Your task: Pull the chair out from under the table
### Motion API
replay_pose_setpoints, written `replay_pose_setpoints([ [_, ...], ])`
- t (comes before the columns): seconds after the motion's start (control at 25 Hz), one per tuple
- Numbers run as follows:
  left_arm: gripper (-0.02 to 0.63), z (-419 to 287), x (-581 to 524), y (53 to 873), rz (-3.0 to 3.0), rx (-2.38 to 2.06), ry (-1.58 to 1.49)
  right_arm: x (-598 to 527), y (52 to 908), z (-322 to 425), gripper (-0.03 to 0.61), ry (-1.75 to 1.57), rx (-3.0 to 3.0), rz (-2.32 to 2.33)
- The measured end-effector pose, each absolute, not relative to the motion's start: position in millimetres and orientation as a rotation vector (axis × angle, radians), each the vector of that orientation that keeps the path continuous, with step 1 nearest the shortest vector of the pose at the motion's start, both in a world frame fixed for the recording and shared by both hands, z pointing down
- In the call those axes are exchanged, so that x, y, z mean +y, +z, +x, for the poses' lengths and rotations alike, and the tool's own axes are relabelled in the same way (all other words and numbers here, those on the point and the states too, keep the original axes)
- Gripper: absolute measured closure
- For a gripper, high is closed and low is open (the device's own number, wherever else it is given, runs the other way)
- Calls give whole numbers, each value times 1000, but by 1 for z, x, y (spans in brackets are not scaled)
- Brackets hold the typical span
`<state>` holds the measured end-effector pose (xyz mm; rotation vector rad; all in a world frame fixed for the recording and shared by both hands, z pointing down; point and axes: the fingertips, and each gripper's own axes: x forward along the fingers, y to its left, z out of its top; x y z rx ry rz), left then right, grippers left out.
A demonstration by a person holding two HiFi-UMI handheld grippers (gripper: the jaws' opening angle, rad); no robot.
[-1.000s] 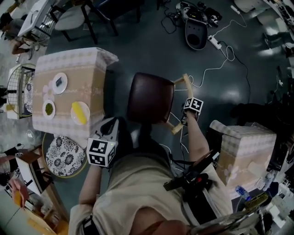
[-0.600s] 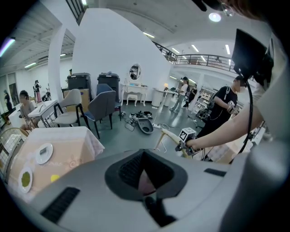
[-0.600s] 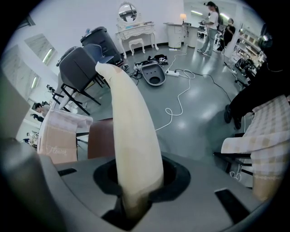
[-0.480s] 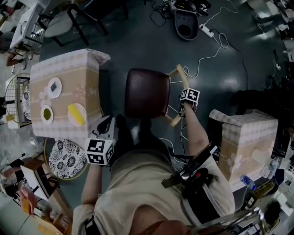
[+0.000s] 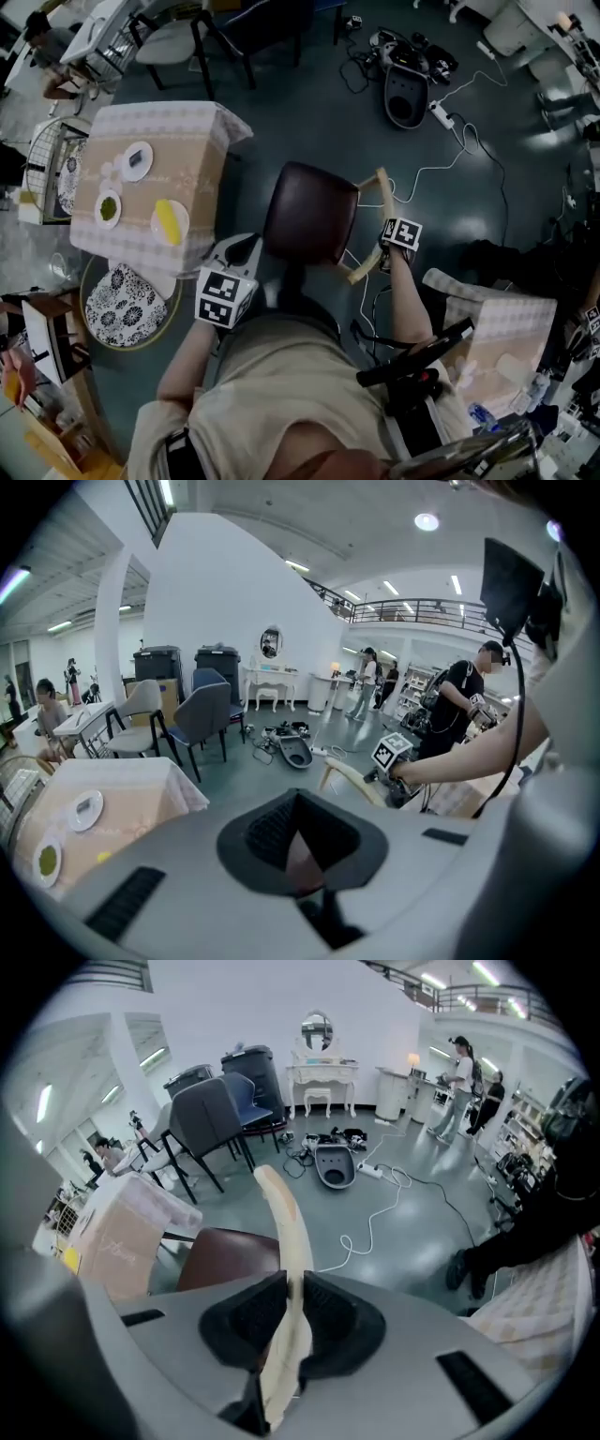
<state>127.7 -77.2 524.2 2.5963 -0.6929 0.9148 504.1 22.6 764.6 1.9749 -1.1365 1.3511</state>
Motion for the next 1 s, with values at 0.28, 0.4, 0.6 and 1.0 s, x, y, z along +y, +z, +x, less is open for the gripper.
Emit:
replay_pose_setpoints([
  [0.28,606,116,-81,515,2605,-813,863,-14,703,468,566,1222,-1523,1961],
  [0.4,606,114,-82,514,2606,-843,850,-43,660,405,566,1183,-1842,1836],
  [0.6,607,111,-88,509,2603,-861,836,-71,599,309,566,1077,-2179,1617],
  [1.0,606,66,-114,494,2578,-987,705,-85,524,190,566,1050,-2517,1344],
])
